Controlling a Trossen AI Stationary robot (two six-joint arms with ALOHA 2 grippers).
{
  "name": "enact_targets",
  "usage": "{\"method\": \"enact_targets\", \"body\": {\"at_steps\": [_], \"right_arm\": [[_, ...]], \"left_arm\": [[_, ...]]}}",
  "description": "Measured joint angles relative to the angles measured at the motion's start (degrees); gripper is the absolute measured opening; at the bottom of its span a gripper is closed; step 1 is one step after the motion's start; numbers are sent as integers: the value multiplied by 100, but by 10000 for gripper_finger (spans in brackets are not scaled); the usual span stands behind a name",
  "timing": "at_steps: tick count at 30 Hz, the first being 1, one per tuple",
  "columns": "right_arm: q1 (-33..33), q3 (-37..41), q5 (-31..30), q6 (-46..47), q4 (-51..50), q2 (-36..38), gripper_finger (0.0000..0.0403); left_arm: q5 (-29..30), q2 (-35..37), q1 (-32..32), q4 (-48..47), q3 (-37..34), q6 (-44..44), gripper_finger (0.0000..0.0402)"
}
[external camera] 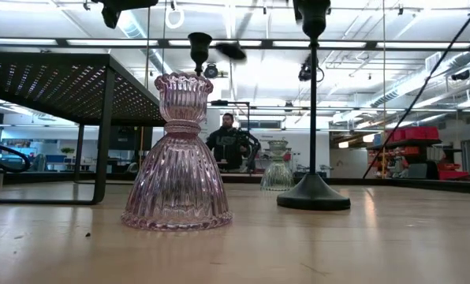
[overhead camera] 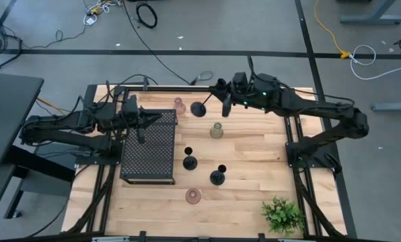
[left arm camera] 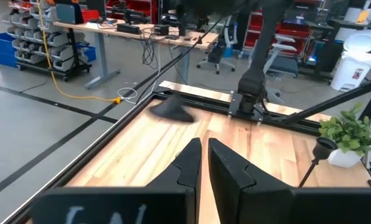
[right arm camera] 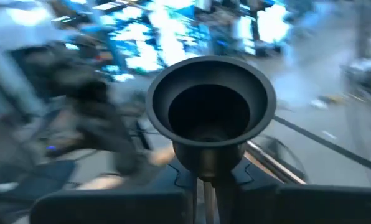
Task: Pick & Place candle stick holders
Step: Put the top black candle holder on the shelf
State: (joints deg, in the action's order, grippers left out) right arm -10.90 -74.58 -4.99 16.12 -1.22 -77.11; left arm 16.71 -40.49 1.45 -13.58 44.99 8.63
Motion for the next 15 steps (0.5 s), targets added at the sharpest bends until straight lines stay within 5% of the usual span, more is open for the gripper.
{"method": "enact_targets", "body": {"at_steps": [8, 15], "right_arm": [[597, -1581, 27, -96, -476, -1037, 20], [737, -2741, 248, -53, -886, -2093, 20]], "left_arm": [[-303, -2, -2, 154, 0, 122, 44], [-300, -2, -2, 328, 1, 72, 147]]}}
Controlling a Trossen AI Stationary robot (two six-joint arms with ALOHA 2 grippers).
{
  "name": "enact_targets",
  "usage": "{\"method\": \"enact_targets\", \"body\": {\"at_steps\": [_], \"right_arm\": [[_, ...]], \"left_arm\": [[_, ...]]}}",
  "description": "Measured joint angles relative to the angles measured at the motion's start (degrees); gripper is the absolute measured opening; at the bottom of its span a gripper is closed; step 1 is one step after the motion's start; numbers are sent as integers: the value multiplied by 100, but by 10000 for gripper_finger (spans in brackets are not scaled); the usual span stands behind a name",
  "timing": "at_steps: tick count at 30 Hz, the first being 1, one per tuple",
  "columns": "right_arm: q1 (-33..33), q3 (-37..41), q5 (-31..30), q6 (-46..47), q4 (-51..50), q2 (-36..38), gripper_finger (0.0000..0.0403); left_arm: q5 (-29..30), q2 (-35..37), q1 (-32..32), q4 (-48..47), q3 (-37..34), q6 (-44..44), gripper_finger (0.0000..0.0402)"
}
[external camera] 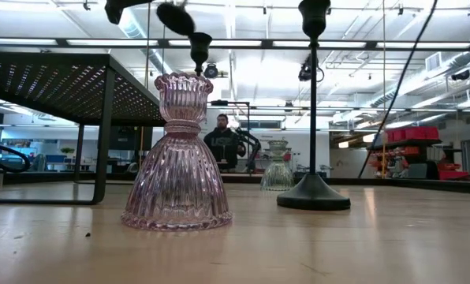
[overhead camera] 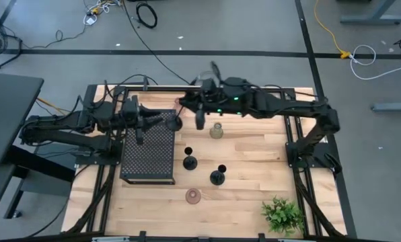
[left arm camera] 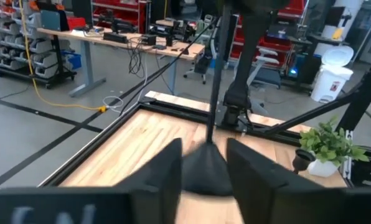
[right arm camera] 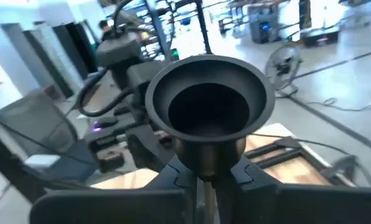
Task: Pick & Place candle stick holders
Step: Put the top black candle holder on the shelf
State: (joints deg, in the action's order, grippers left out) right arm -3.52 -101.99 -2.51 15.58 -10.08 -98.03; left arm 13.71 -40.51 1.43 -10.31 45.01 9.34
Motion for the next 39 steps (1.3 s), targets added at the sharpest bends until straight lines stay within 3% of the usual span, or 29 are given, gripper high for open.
{"method": "enact_targets", "body": {"at_steps": [7, 14, 18, 23, 31, 36, 39], "right_arm": [[45, -843, 214, -86, 4, -653, 20], [43, -1086, 219, -64, -135, -861, 20], [43, -1087, 134, -89, -152, -853, 20], [82, -1087, 113, -85, -250, -864, 20], [93, -1096, 108, -106, -378, -875, 22], [85, -1096, 72, -356, -648, -875, 89], [114, -1096, 206, -435, -1064, -870, 130]], "left_arm": [[14, -231, 0, 37, -1, 87, 232], [-58, -591, 0, 394, 1, 159, 246], [-78, -686, 0, 376, -1, 191, 188], [-190, -675, -4, 386, -1, 88, 28], [-105, -675, -10, 375, -4, 176, 14], [494, -607, -9, 390, -1, 372, 14], [1298, -415, 12, -34, 7, 694, 13]]}}
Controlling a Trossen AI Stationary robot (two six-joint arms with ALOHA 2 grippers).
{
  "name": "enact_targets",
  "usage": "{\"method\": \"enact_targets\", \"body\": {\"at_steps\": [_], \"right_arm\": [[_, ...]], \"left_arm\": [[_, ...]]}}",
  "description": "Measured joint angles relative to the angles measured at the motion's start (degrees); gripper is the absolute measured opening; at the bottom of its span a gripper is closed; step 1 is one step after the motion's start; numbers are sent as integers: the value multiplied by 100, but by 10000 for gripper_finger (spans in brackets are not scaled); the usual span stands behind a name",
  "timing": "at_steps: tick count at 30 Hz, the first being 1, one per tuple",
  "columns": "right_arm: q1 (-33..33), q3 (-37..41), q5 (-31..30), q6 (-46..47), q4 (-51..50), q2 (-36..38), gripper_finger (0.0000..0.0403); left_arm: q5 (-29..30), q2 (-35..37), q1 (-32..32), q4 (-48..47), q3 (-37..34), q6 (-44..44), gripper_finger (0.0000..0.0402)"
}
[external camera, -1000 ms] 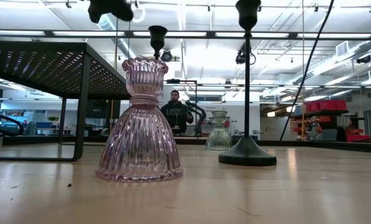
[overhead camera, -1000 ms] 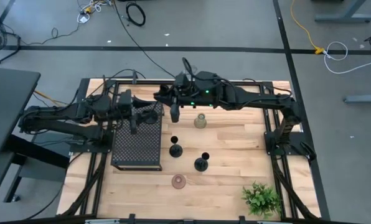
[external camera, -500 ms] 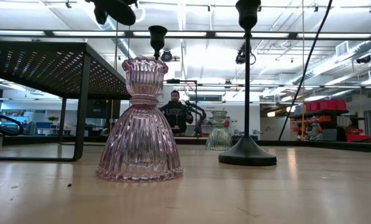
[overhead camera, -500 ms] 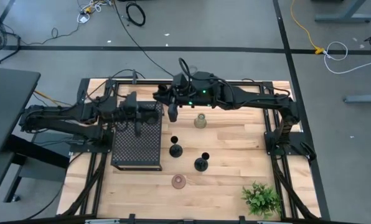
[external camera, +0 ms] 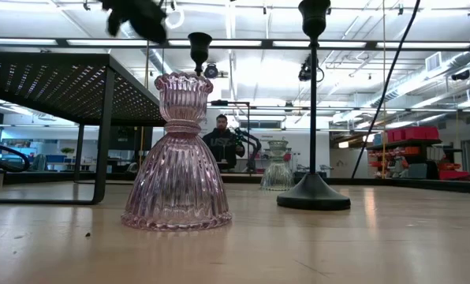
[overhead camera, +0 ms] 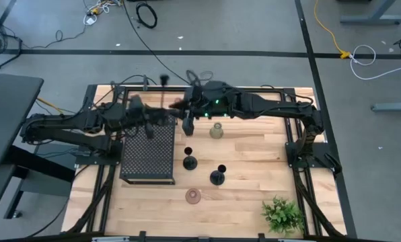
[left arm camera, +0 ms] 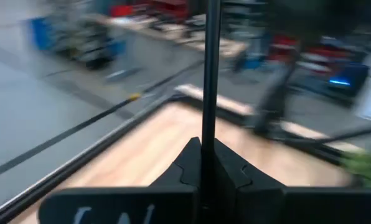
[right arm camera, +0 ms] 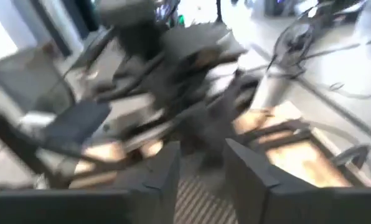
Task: Pick & Place candle stick holders
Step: Put the top black candle holder on the shelf
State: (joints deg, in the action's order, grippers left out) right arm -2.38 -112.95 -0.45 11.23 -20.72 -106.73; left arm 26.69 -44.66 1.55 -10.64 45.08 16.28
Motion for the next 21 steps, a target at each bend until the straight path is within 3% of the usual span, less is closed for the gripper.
{"method": "enact_targets", "body": {"at_steps": [4, 9, 14, 21], "right_arm": [[-8, 2, -3, -59, -454, 73, 163], [-48, 5, -135, -129, -860, 148, 174], [-98, 7, -207, -199, -901, 221, 164], [-211, 7, -214, -180, -895, 227, 149]], "left_arm": [[610, 541, -1, -1066, 0, 466, 13], [1349, 1415, -71, -2473, -40, 1019, 13], [1692, 2279, -145, -2532, -473, 553, 13], [1693, 3364, -145, -1968, -1816, 67, 13]]}}
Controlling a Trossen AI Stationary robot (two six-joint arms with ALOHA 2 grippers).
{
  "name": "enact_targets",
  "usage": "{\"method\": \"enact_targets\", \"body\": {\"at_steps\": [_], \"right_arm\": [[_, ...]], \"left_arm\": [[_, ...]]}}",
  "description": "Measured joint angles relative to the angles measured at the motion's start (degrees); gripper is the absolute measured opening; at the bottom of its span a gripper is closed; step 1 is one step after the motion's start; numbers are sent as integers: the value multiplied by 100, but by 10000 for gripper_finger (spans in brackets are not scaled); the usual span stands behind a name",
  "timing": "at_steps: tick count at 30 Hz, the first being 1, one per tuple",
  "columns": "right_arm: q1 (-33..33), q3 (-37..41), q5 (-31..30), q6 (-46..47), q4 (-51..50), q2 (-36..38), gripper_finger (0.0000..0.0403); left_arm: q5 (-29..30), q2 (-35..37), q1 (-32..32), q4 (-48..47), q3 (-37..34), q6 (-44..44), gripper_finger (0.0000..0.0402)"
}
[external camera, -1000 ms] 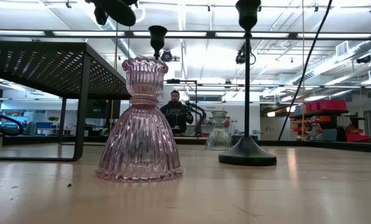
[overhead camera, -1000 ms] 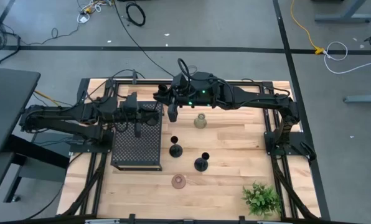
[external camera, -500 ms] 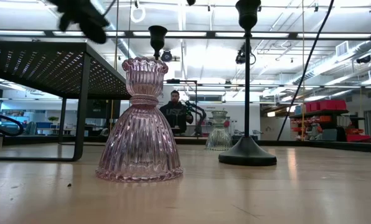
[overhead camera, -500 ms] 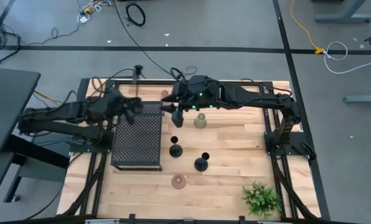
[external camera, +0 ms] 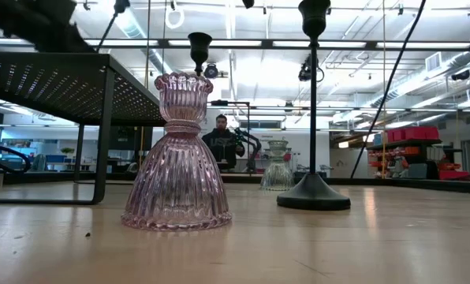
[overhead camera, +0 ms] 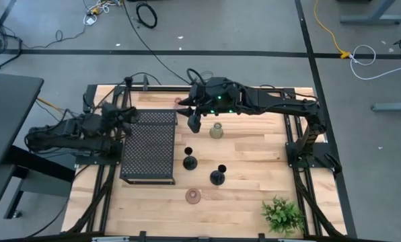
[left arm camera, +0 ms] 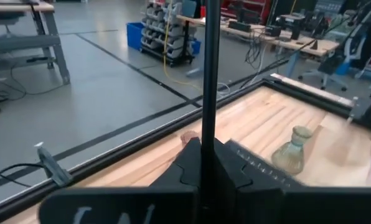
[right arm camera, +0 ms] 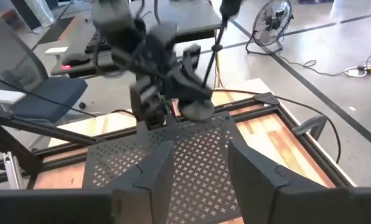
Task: Pick & Place candle stick holders
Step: Put the top black candle holder on the shelf
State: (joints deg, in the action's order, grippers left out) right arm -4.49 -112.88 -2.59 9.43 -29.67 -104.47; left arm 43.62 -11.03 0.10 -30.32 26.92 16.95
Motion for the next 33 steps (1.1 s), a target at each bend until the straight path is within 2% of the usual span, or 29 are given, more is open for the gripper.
{"method": "enact_targets", "body": {"at_steps": [7, 10, 17, 25, 30, 33], "right_arm": [[-37, 0, 4, 83, 21, 0, 138], [-39, 0, 2, 174, 37, 0, 135], [-37, 0, 4, 342, 37, 0, 132], [-37, 0, 4, 339, 31, 0, 132], [-37, 0, 4, 291, 33, 0, 132], [-37, 0, 4, 216, 35, 0, 130]], "left_arm": [[120, 744, 0, 880, -1243, -122, 13], [441, 863, 0, 1324, -1507, -486, 13], [582, 883, 6, 1314, -1718, -608, 13], [1180, 883, 156, 1425, -1800, -586, 13], [748, 884, 271, 1282, -1797, -373, 13], [690, 885, 275, 1189, -1791, -181, 18]]}}
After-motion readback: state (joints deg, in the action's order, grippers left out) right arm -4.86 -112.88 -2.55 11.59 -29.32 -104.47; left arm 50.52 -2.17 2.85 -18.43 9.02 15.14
